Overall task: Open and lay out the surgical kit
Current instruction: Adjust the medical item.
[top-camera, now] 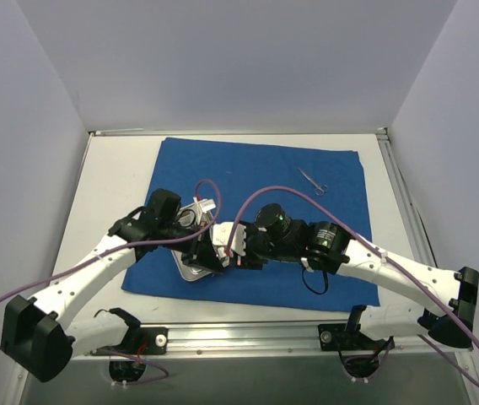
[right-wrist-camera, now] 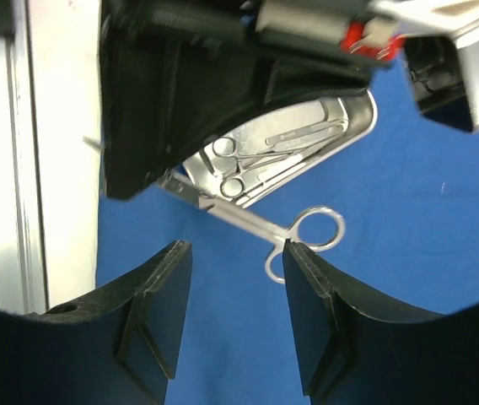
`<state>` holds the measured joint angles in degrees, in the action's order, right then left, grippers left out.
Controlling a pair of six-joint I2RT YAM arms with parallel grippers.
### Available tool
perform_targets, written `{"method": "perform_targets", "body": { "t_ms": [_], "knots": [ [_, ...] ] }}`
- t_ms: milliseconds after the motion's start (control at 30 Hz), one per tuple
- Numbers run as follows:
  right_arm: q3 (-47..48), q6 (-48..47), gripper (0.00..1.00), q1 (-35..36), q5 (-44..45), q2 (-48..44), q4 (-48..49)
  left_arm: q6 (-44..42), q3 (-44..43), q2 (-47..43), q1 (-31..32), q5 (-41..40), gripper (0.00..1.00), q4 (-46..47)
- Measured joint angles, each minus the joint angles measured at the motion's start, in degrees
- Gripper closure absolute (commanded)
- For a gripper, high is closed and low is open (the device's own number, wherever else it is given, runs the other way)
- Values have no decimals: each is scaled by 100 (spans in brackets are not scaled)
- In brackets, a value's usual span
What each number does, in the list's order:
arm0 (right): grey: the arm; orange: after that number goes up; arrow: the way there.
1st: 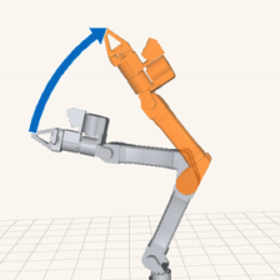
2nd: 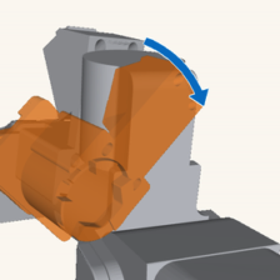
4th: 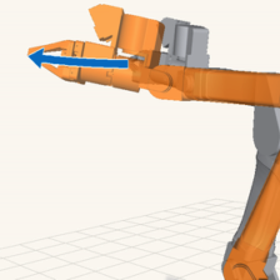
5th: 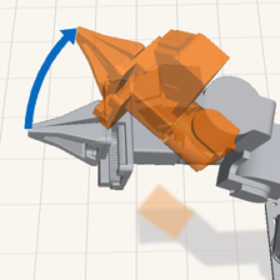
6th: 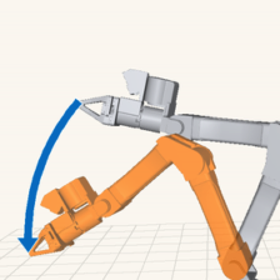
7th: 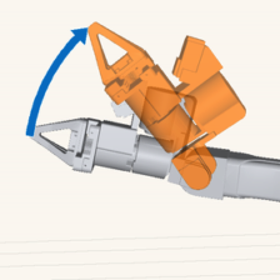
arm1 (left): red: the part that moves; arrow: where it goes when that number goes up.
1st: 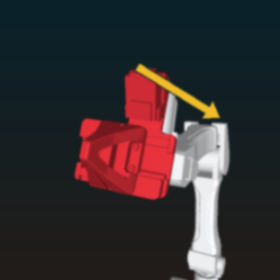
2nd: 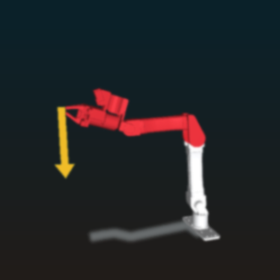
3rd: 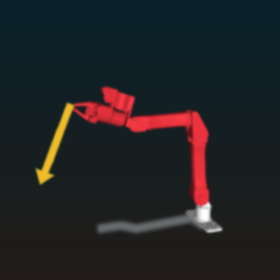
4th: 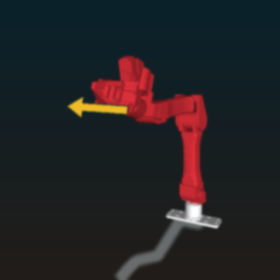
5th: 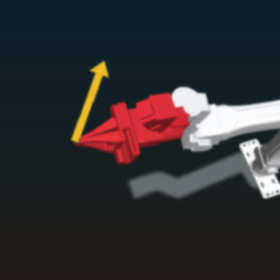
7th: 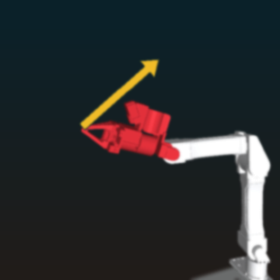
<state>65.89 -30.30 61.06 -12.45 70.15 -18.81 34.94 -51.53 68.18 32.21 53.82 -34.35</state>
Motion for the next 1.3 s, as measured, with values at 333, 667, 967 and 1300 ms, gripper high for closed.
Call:
{"method": "perform_targets", "body": {
  "t_ms": [333,667,967,1300],
  "knots": [
    [-184,-726,60,697,328,-175,-400,129,105,-643,114,109,98,-234],
    [35,-1080,64,1104,817,127,-546,-11,105,-422,197,116,98,-520],
    [70,-1327,65,1104,883,356,-546,-17,103,-321,348,127,98,-535],
    [70,-1405,63,1110,946,417,-509,-24,66,-297,522,197,98,-562]
  ]
}}
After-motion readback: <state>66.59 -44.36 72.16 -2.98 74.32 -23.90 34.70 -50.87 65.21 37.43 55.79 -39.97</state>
